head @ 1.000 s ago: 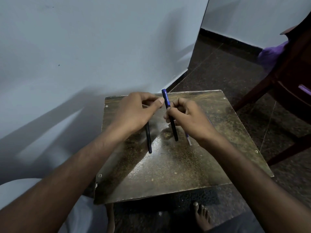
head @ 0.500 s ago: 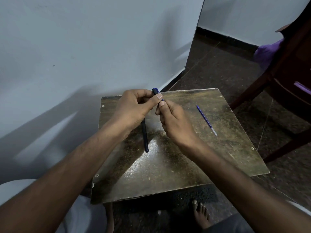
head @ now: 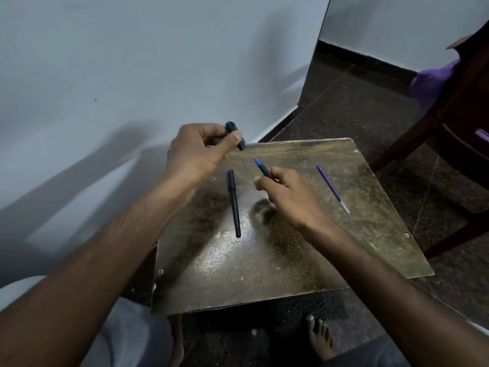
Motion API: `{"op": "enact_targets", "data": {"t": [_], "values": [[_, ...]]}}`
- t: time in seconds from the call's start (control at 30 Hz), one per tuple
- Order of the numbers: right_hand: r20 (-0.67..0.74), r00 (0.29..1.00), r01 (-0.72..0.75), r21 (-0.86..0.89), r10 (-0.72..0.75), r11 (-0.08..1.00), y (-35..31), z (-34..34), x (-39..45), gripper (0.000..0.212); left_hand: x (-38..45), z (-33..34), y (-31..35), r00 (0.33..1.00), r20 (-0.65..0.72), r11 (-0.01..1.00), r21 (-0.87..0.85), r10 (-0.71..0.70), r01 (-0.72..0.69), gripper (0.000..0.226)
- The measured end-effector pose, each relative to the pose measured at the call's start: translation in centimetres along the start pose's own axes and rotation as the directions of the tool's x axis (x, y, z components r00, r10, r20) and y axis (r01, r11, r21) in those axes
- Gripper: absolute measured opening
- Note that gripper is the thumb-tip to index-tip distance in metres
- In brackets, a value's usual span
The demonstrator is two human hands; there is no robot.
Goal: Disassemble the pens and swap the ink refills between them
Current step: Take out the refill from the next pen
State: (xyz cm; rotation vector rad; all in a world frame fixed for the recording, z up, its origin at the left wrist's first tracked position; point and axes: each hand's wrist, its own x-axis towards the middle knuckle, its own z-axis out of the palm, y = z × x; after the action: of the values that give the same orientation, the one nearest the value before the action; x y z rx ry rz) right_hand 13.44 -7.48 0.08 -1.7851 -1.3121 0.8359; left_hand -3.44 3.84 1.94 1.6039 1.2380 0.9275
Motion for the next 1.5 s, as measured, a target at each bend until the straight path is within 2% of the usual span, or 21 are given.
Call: {"op": "enact_targets", "data": {"t": [0.07,0.2,0.27,0.37,0.5,0.63,0.67,0.73,0.77,0.83,0.9,1.0,1.1,1.2,1.3,1.37,1.5], "values": [[-0.015,1.000,-0.023,0.003,0.023,1.000,0.2,-0.4,0.1,0.029,0.4,-1.1,0.0,0.999,-0.027,0.999,0.030,-0.032,0.033,0.024],[-0.073,0.993,-0.078,0.118,0.087,0.990,0.4,-1.2,0.6,0.025,-0.6,-0.2,-0.2,0.993,0.083,0.980,0.187,-0.087,0.070,0.025],[-0.089,0.990,-0.090,0.168,0.106,0.982,0.5,-1.6,0.9,0.024,-1.3,1.0,-0.4,0.991,0.122,0.942,0.337,-0.047,0.003,0.027],[-0.112,0.988,-0.084,0.182,0.106,0.980,0.6,-1.9,1.2,0.023,-2.2,2.7,-0.4,0.980,0.192,0.796,0.586,0.043,-0.150,0.032],[-0.116,0.986,-0.096,0.196,0.120,0.976,0.8,-2.0,1.4,0.025,-2.4,4.1,-0.4,0.976,0.217,0.747,0.644,0.028,-0.165,0.035],[-0.047,0.987,-0.129,0.307,0.151,0.943,1.0,-2.1,1.5,0.029,-2.4,4.1,-0.2,0.974,0.204,0.665,0.715,0.096,-0.215,0.036],[-0.016,0.987,-0.143,0.345,0.158,0.928,1.1,-2.1,1.5,0.030,-2.3,4.1,-0.2,0.972,0.195,0.685,0.691,0.133,-0.232,0.034],[0.056,0.986,-0.167,0.430,0.158,0.887,1.1,-2.2,1.6,0.032,-1.7,3.8,0.0,0.970,0.162,0.804,0.544,0.179,-0.239,0.026],[0.091,0.985,-0.173,0.474,0.148,0.863,1.1,-2.2,1.7,0.034,-1.3,3.6,0.2,0.972,0.171,0.874,0.434,0.160,-0.220,0.025],[0.162,0.981,-0.183,0.564,0.110,0.805,0.9,-2.0,1.7,0.035,-0.9,3.4,0.7,0.958,0.279,0.978,0.171,0.071,-0.122,0.029],[0.238,0.969,-0.205,0.633,0.064,0.747,0.6,-1.8,1.6,0.035,-1.0,3.7,0.9,0.934,0.354,0.998,-0.062,0.054,-0.034,0.030],[0.343,0.939,-0.221,0.663,-0.027,0.716,0.0,-2.1,1.5,0.034,-1.4,3.9,0.8,0.921,0.382,0.934,-0.351,0.078,0.067,0.029],[0.425,0.900,-0.235,0.663,-0.099,0.711,-0.3,-2.7,1.1,0.032,-1.3,3.5,0.7,0.889,0.440,0.915,-0.398,0.130,0.063,0.031],[0.398,0.909,-0.171,0.626,-0.124,0.761,-0.3,-3.3,0.7,0.026,-1.5,3.1,1.1,0.882,0.444,0.908,-0.417,0.161,0.045,0.026],[0.326,0.940,-0.110,0.575,-0.104,0.811,-0.2,-3.6,0.6,0.024,-1.5,2.8,1.3,0.905,0.382,0.928,-0.372,0.185,-0.033,0.021],[0.291,0.954,-0.109,0.569,-0.075,0.815,0.0,-3.6,0.7,0.033,-1.5,2.8,1.3,0.928,0.323,0.949,-0.304,0.188,-0.087,0.020],[0.235,0.972,-0.103,0.531,-0.029,0.841,0.2,-3.7,0.8,0.038,-1.7,3.4,0.8,0.959,0.245,0.961,-0.267,0.142,-0.074,0.017]]}}
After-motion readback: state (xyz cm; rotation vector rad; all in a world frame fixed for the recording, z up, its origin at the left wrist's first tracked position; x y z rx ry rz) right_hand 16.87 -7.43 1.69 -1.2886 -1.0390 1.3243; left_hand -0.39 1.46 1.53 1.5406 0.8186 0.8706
